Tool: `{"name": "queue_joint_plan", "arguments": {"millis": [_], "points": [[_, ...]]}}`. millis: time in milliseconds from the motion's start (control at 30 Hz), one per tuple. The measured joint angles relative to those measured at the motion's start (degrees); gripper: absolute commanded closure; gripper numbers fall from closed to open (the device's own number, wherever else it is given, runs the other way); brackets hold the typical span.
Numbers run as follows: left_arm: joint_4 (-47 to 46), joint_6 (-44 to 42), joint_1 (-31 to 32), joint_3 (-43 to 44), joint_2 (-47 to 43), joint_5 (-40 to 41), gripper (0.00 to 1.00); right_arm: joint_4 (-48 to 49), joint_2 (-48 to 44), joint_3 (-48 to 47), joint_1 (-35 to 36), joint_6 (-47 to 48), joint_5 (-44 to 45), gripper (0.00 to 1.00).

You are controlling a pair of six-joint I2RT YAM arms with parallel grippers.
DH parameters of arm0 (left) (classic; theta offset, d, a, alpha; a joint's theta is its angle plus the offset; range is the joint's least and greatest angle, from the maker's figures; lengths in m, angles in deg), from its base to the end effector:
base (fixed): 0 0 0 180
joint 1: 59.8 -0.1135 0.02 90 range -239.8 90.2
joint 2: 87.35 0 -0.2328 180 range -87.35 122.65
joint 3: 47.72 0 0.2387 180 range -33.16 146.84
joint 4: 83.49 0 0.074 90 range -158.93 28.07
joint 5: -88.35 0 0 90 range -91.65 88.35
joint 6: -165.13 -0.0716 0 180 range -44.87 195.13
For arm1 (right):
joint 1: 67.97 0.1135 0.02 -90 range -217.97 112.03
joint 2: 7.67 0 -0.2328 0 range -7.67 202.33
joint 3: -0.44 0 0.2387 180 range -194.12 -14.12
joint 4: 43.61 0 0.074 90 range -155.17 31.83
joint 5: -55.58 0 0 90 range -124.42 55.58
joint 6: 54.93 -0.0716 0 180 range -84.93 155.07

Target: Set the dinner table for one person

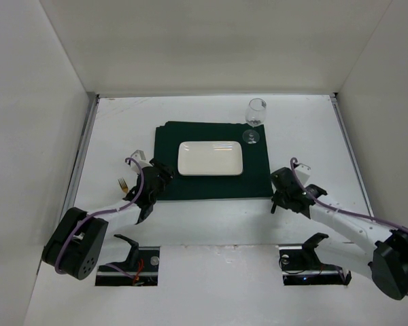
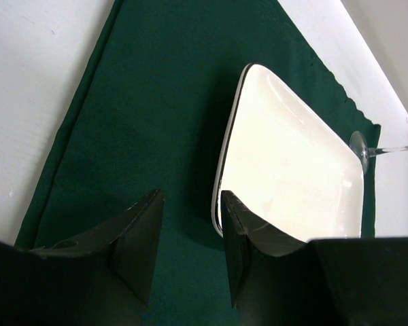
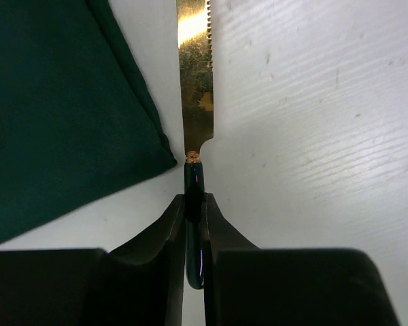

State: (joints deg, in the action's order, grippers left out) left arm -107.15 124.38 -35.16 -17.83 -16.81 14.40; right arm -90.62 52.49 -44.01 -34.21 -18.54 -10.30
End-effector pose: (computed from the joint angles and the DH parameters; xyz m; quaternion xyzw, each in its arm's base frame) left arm 0.2447 -0.0905 0.1358 -0.2508 0.7599 -0.2644 0.5382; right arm 0.1807 0.0856 0.1270 0.2123 0.9276 0.0125 0.3070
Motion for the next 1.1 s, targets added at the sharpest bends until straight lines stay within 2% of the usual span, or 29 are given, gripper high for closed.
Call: {"name": "queue_joint_plan", "arguments": {"millis": [333, 500, 667, 867, 1100], "points": [[-0.15, 0.20, 0.00, 0.00, 0.61, -0.24, 0.63, -4.57, -3.87, -11.47, -1.18, 9.03, 3.04, 0.90], [-0.15, 0.17, 0.02, 0.00, 0.61, -0.22, 0.63, -0.94, 3.69, -18.56, 1.84, 17.46, -0.09, 0.91], [-0.15, 0.15, 0.00, 0.00, 0.59, -0.17, 0.63, 4.85, 13.49, -20.68, 1.88, 23.10, -5.90, 0.91], [-0.15, 0.15, 0.02, 0.00, 0.59, -0.20, 0.63, 8.72, 22.58, -21.73, -0.57, 26.03, -10.43, 0.91], [-0.15, 0.15, -0.02, 0.00, 0.59, -0.22, 0.63, 10.86, 27.10, -22.99, -3.26, 26.36, -11.37, 0.91]]}}
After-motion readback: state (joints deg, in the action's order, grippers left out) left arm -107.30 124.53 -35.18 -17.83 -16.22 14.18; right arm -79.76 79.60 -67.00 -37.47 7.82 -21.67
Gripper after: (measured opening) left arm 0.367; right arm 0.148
